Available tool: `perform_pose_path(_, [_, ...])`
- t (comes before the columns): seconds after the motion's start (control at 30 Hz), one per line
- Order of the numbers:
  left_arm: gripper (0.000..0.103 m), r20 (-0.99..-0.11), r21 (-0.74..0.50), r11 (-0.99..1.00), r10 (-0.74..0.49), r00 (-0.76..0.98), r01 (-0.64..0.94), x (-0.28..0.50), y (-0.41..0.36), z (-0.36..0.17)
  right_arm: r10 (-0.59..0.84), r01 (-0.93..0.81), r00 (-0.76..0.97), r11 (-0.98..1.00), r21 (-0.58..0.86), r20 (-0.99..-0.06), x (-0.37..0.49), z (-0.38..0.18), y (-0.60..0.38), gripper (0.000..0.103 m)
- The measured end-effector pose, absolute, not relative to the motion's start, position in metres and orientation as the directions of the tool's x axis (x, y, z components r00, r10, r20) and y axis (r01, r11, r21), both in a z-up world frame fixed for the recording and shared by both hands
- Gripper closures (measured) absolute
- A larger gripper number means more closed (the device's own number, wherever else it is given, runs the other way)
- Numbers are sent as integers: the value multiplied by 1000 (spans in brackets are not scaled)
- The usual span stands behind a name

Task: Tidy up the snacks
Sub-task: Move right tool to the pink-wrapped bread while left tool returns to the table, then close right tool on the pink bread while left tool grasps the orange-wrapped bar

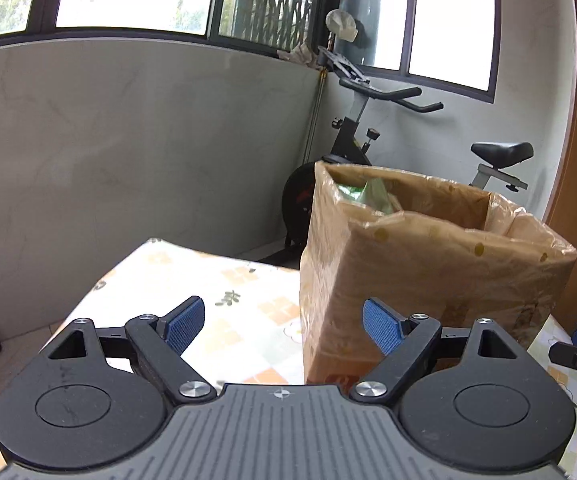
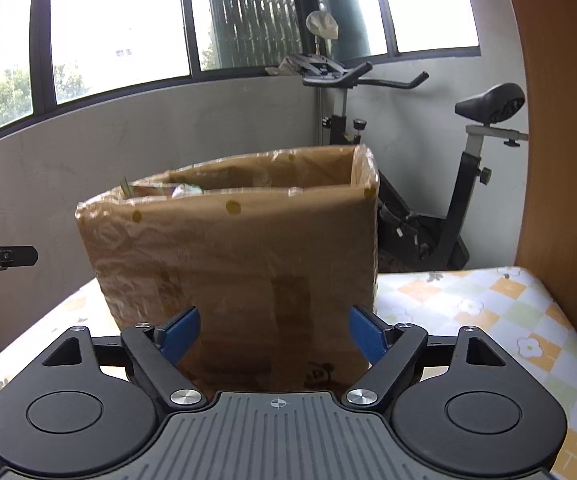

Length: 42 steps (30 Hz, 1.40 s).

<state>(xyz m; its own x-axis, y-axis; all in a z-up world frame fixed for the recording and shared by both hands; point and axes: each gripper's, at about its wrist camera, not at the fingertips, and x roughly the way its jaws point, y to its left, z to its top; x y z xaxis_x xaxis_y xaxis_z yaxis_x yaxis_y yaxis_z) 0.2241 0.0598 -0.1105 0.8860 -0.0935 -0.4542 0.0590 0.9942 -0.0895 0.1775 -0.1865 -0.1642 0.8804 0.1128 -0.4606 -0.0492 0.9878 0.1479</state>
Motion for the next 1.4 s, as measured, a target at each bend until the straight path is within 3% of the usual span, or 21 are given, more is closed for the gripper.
perform_pose_path(0.1, [15,-485,-105,994,-81,871,34,219,61,-126,137,-62,843,985,160,-520,175,-190,-175,15])
perform_pose_path(0.27, [15,-501,-111,994,-35,865,-24,204,66,-145,120,-52,783,990,128,-611,176,-227,-161,14])
perform_pose_path(0.63, [15,-571,-133,986,7,821,-100,177,71,-179,121,-58,720,992,114,-683,183,-260,-148,12])
perform_pose_path(0.83, [15,-588,-136,984,15,809,-117,165,73,-188,122,-75,740,992,99,-661,177,-264,-153,33])
perform_pose_path(1.1, [15,-607,-136,987,-18,795,-82,166,68,-192,124,-81,770,992,97,-625,161,-263,-186,35])
perform_pose_path(1.4, [15,-609,-106,989,-144,780,101,180,33,-190,90,-29,812,993,114,-577,150,-266,-203,35])
